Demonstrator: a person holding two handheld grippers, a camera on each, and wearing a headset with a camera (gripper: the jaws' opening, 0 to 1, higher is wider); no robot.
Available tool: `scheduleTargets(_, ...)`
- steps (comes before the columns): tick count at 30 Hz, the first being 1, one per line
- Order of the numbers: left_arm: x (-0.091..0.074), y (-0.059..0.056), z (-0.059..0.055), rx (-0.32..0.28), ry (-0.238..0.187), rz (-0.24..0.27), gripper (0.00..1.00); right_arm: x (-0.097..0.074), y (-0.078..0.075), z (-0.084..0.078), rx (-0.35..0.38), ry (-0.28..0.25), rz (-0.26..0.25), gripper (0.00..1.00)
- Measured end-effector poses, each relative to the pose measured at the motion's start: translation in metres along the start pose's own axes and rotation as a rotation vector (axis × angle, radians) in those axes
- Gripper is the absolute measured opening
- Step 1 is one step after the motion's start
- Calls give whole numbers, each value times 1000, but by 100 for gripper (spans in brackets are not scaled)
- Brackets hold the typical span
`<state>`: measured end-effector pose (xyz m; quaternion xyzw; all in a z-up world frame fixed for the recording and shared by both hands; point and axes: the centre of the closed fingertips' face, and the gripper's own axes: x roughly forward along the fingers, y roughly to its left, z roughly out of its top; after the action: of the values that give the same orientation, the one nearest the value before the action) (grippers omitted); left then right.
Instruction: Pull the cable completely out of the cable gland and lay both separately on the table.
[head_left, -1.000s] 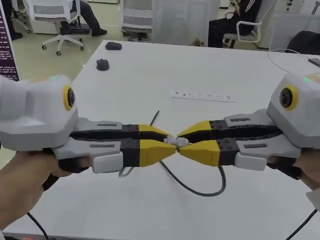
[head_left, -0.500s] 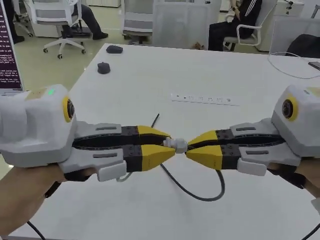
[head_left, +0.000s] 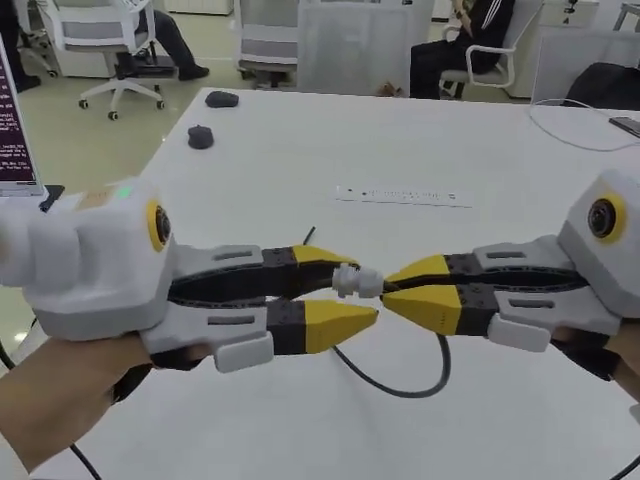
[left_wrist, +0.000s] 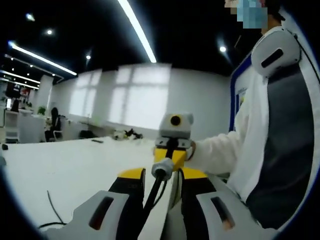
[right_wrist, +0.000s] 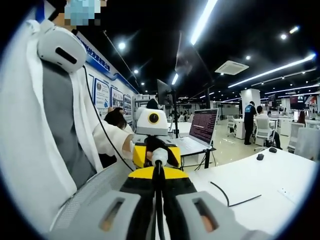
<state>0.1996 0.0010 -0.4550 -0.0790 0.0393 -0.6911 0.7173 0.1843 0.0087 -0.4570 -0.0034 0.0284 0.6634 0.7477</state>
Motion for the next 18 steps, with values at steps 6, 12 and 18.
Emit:
scheduleTargets(6,3,-2,0,-26,-9,-23,17,0,2,-3,-2,4,-1,2)
scheduleTargets(12,1,-2,0,-13,-16,-23,16,1,1,-9,-9,24,-4,2)
scheduleTargets(18,-1,1,-11,-24,23,-10,16,4,0,-23,-26,84,5,2)
